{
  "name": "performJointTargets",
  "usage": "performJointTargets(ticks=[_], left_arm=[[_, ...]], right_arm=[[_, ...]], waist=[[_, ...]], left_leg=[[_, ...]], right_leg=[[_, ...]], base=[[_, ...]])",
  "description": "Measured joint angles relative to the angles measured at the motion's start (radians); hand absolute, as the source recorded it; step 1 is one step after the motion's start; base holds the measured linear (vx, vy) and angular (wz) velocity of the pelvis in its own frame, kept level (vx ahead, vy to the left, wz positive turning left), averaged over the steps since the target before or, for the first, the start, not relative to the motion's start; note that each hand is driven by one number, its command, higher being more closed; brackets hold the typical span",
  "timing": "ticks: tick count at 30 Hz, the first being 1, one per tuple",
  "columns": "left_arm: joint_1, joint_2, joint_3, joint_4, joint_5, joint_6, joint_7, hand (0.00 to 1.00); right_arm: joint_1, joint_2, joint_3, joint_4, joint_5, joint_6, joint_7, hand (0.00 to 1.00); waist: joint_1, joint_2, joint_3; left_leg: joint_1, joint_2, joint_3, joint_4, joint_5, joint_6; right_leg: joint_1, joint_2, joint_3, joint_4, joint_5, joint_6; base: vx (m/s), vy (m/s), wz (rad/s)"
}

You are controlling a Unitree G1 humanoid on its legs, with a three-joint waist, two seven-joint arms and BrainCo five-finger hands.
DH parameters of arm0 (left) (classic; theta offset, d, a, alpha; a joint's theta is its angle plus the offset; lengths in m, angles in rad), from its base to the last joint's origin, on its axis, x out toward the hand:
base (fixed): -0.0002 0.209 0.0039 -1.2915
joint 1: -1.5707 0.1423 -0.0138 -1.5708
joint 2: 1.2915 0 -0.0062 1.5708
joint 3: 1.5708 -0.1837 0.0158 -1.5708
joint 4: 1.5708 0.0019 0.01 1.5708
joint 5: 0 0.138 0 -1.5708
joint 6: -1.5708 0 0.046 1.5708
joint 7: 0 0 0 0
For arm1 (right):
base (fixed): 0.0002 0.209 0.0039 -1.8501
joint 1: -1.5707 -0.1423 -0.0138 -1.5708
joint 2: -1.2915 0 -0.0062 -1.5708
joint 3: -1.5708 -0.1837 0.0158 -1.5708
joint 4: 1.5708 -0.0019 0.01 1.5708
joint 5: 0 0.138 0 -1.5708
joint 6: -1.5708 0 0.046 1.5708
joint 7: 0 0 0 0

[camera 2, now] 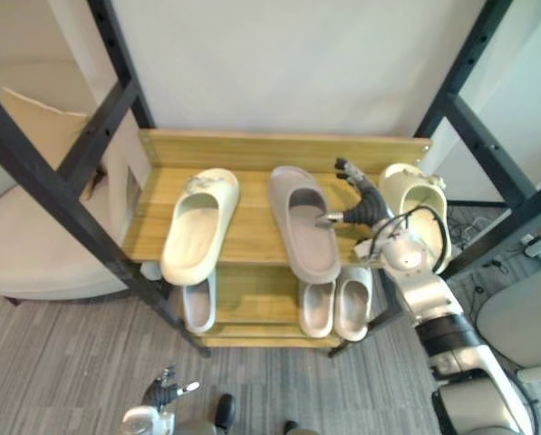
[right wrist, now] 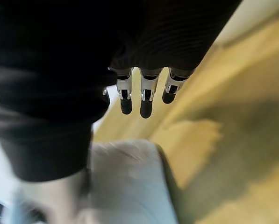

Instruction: Organize the slippers on the shoe rack

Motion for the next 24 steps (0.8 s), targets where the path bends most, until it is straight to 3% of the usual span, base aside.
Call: performJointTargets(ticks=[6,7,16,24], left_arm=[[-0.011,0.002,0.000,0.000,0.000,0.000,0.000,0.00],[-0.012,0.002,0.000,0.000,0.000,0.000,0.000,0.00],[-0.021,0.001,-0.001,0.000,-0.002,0.000,0.002,0.00],[-0.022,0.002,0.004,-0.001,-0.002,0.000,0.002,0.00]], right_arm=[[-0.105,0.008,0.061,0.086,-0.002,0.005,-0.001,0.00],[-0.128,0.011,0.075,0.109,-0.003,0.005,-0.001,1.00],[-0.173,0.048,0.074,0.161,-0.010,0.004,-0.026,1.00],[-0.160,0.068,0.049,0.145,-0.007,0.004,-0.039,1.00]], waist=[[0.006,0.000,0.020],[0.008,0.000,0.020],[0.031,-0.004,0.022],[0.032,-0.008,0.025]], left_leg=[[-0.002,0.002,0.000,0.000,0.004,-0.003],[-0.003,0.002,0.001,0.000,0.006,-0.004],[-0.003,0.004,0.002,0.000,0.009,-0.005],[0.002,0.003,0.009,0.000,0.012,0.001]], right_leg=[[-0.001,0.002,0.000,-0.002,0.001,-0.001],[-0.001,0.002,0.001,-0.004,0.001,-0.001],[0.003,0.005,0.002,-0.013,0.001,-0.002],[0.005,0.004,0.009,-0.014,0.001,-0.002]], base=[[-0.03,-0.017,-0.01],[-0.03,-0.023,0.00],[0.00,-0.003,0.00],[0.00,-0.006,-0.03]])
